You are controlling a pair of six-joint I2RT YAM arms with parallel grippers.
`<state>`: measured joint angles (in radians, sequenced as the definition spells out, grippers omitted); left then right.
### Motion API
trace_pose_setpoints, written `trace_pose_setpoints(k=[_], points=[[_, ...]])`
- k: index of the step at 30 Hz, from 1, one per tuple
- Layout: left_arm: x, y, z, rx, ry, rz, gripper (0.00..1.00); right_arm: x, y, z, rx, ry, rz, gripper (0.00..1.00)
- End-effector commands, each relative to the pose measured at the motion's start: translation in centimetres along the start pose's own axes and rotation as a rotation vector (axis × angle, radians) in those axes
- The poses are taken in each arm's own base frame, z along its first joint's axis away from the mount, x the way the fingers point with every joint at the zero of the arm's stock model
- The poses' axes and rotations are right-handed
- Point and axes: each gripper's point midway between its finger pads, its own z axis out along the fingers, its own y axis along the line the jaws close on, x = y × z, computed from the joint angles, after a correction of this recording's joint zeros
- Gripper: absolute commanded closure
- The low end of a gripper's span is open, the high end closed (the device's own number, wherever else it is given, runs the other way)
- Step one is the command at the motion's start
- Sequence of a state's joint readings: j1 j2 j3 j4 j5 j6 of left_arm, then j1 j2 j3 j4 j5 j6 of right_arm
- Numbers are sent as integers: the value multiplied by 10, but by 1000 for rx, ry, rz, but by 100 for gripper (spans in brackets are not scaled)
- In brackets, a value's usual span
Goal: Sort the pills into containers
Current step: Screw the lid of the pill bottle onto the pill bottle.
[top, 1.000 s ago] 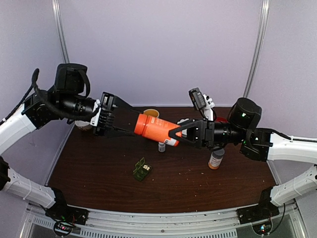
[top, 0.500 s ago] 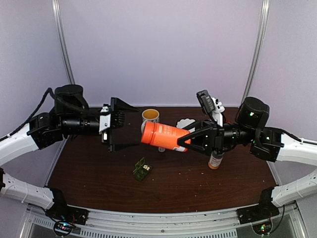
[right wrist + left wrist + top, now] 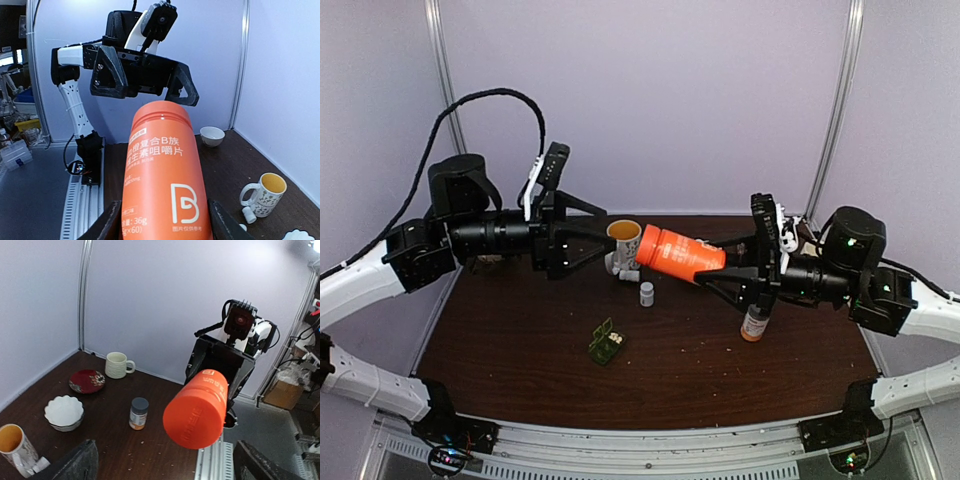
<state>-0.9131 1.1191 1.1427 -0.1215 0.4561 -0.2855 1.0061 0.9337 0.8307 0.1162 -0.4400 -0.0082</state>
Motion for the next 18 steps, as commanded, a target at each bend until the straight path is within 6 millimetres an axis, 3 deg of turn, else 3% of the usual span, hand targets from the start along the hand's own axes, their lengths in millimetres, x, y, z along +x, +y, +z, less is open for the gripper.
trace_pose_setpoints(k=[1, 9, 18], points=[[-26, -23, -1, 152, -58, -286, 2, -11, -8, -3, 106, -33, -220, 100], [-8, -34, 13, 276, 66, -530, 2, -15, 0, 11, 156, -8, -364, 100], [5, -32, 18, 268, 117, -576, 2, -18, 5, 14, 169, -31, -391, 100]])
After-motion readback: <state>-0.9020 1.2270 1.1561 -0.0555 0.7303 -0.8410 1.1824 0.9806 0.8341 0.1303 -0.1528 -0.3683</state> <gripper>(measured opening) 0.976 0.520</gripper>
